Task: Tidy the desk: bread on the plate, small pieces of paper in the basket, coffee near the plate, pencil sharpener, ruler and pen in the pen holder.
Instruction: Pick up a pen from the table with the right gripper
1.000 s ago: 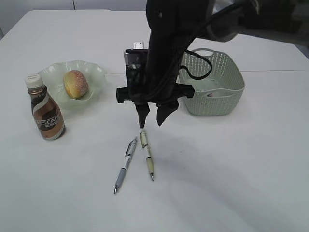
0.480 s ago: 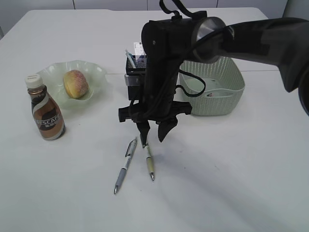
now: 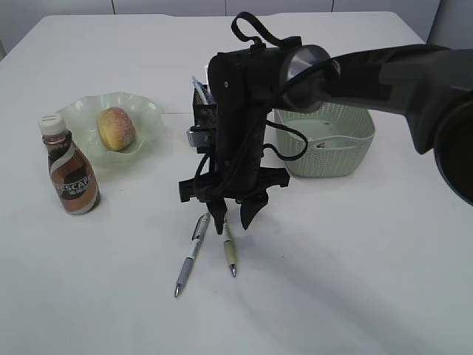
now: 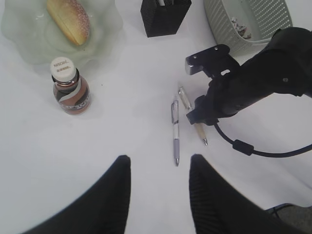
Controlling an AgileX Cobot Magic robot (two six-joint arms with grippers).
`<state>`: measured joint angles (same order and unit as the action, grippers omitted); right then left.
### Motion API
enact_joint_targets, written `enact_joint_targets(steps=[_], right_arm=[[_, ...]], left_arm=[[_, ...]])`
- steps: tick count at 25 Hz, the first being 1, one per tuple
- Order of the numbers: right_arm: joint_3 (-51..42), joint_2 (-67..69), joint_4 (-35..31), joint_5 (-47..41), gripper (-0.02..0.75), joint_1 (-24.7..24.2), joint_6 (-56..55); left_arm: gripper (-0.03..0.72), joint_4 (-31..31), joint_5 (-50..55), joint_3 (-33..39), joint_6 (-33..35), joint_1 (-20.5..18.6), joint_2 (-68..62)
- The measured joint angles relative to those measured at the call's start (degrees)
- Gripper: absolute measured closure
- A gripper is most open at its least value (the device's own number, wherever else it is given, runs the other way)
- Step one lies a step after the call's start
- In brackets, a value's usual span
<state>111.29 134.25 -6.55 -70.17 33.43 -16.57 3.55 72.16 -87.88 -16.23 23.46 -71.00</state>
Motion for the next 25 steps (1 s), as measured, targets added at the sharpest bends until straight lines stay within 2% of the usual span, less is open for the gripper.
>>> enact_joint_targets(steps=[25], right_arm=[[3.43, 1.98, 0.26, 0.21, 0.412, 0.0, -0.23]], left_arm=[[0.389, 1.24, 0.0, 0.0, 0.0, 0.0, 0.0]])
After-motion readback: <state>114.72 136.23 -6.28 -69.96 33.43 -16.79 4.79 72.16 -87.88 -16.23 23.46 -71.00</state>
